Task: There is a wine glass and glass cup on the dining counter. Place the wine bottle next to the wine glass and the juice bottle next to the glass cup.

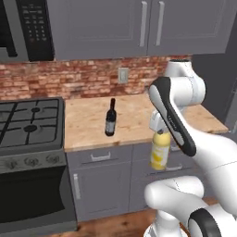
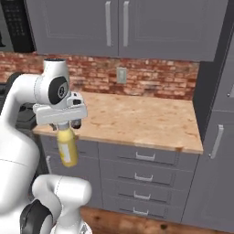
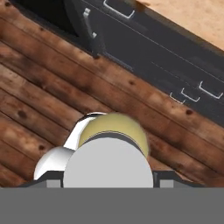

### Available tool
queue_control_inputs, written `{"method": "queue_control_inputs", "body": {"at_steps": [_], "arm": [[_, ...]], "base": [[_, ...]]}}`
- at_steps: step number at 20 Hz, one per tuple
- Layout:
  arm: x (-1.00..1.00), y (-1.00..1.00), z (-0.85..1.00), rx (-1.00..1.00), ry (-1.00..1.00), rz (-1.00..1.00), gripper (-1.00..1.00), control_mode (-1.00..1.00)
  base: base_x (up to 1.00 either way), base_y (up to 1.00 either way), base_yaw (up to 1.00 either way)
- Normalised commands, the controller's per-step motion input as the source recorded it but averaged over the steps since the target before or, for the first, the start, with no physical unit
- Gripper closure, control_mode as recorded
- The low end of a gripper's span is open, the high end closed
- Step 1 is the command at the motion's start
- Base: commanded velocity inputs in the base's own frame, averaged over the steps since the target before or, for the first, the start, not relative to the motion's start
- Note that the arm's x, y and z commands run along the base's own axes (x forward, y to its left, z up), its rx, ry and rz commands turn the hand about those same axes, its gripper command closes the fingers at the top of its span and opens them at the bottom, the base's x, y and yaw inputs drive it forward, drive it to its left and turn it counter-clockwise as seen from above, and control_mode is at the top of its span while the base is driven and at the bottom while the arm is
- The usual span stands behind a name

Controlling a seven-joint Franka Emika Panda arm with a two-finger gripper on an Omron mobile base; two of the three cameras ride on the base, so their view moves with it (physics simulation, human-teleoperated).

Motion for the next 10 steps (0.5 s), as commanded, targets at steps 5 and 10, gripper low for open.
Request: {"method": "queue_control_inputs", "body": {"at_steps": [5, 10], "arm": [[0.0, 0.0, 0.0, 0.0, 0.0, 0.0, 1.0, 1.0], [0.0, 0.0, 0.0, 0.0, 0.0, 0.0, 1.0, 1.0]], "base": [[-0.35, 0.0, 0.6], [-0.13, 0.0, 1.0]]}}
